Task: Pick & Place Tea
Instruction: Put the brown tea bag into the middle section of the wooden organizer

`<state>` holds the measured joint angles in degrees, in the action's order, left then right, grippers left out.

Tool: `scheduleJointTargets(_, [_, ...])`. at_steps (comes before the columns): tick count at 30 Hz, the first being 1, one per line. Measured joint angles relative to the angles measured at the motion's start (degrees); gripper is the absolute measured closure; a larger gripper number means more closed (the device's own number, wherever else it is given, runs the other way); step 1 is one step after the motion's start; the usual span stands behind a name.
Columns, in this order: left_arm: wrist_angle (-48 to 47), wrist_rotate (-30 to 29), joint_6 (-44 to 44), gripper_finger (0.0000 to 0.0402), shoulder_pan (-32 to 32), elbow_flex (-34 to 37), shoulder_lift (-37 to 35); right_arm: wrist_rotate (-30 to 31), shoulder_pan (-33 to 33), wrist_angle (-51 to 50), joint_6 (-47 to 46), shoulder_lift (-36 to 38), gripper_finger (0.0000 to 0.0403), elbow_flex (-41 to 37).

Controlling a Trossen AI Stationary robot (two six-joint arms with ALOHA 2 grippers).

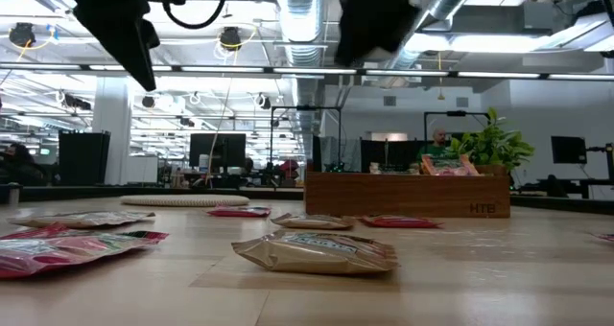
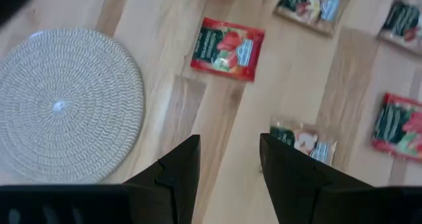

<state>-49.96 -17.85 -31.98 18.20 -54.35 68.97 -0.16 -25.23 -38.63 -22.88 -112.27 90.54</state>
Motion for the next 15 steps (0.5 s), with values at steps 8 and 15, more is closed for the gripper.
scheduleJointTargets(8, [0.08, 0.44, 0.88, 0.0253, 2.08, 0.0, 0.0, -0.35, 0.35, 1.4, -7.01, -6.19, 0.0277, 0.09])
scheduleJointTargets(15, [0.39, 0.45, 0.35, 0.0253, 4.27, 0.0, 0.0, -1.46, 0.13, 0.47, -10.73, -10.48, 0.0278, 0.07])
